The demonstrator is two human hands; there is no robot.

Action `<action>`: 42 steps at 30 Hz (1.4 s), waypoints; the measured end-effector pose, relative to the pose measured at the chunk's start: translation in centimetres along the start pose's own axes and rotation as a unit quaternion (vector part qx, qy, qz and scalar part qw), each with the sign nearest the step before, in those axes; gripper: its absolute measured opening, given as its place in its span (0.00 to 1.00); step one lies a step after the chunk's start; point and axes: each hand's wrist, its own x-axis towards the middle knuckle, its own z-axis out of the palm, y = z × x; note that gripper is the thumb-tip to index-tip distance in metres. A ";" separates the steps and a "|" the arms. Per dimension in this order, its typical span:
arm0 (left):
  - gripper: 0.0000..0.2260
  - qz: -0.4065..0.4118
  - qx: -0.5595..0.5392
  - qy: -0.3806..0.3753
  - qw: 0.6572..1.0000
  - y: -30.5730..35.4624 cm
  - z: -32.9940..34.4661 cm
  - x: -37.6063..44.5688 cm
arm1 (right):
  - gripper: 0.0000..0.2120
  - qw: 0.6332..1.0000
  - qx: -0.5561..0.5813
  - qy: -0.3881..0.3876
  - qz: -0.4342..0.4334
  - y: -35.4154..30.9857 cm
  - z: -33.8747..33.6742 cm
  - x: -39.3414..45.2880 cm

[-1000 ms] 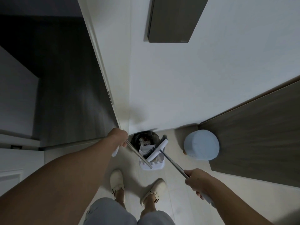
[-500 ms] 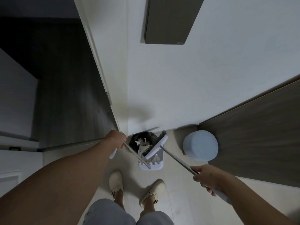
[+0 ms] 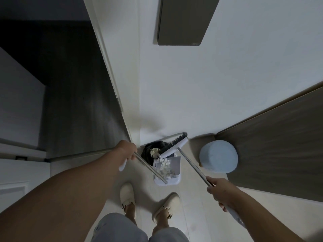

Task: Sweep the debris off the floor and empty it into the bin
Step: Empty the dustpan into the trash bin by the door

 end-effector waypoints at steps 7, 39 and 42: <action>0.10 0.002 0.000 0.003 1.000 -0.2 -0.5 -0.5 | 0.24 0.997 -0.036 -0.054 0.031 -0.2 -0.9 -0.8; 0.06 -0.013 -0.030 0.015 0.999 -0.8 -0.9 0.3 | 0.23 1.000 -0.011 -0.024 -0.005 -1.4 1.1 0.5; 0.06 -0.008 -0.015 0.012 1.000 -0.5 -1.0 0.2 | 0.24 0.999 -0.030 -0.022 -0.001 -1.5 -1.6 -0.1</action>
